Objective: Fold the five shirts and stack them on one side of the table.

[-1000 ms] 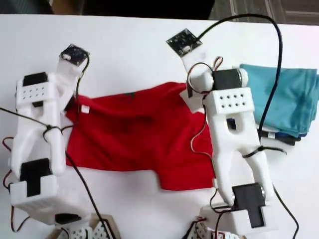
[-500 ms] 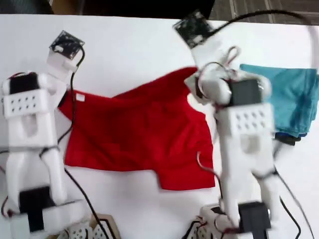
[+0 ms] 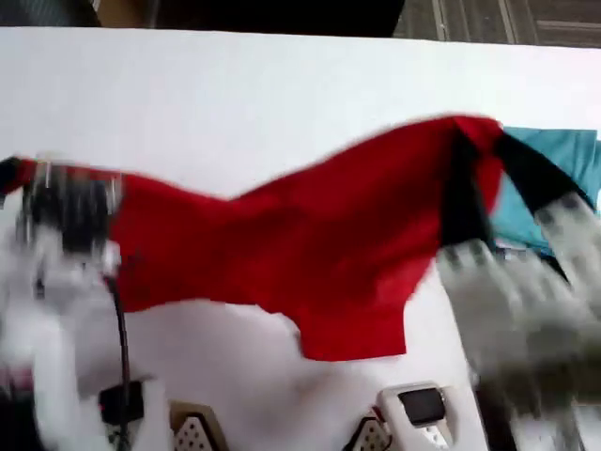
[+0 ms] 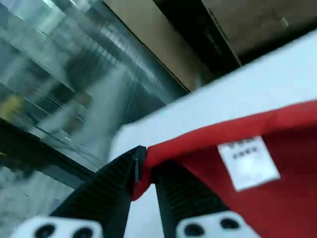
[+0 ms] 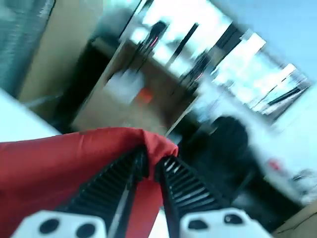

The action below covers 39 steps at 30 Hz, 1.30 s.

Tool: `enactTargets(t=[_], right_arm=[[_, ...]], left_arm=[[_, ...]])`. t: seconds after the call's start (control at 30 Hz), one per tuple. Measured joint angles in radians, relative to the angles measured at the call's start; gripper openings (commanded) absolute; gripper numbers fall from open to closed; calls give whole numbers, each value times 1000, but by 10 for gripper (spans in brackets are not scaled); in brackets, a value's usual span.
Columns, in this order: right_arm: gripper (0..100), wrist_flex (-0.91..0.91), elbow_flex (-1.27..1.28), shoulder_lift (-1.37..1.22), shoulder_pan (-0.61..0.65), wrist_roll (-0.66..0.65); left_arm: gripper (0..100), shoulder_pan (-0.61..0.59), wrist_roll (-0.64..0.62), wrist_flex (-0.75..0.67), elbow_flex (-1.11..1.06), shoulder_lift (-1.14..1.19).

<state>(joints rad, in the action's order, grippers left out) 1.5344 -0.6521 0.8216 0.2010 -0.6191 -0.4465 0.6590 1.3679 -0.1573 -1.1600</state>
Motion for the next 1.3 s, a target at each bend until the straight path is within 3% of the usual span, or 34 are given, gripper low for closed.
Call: enactTargets(t=[0.47,0.93,1.1,1.3], right_arm=[[20,-21,-112,222,-121,-61],[20,-54,-20,253,-141,-86],[20,-137,140,204,-140,-86],[20,-348,430,121,-140,-86]], left_arm=[[25,-8,-55,0,3,-341],[25,-9,-55,-11,-74,-377],[25,-11,-55,-140,-224,-377],[25,-9,-55,-427,-520,-374]])
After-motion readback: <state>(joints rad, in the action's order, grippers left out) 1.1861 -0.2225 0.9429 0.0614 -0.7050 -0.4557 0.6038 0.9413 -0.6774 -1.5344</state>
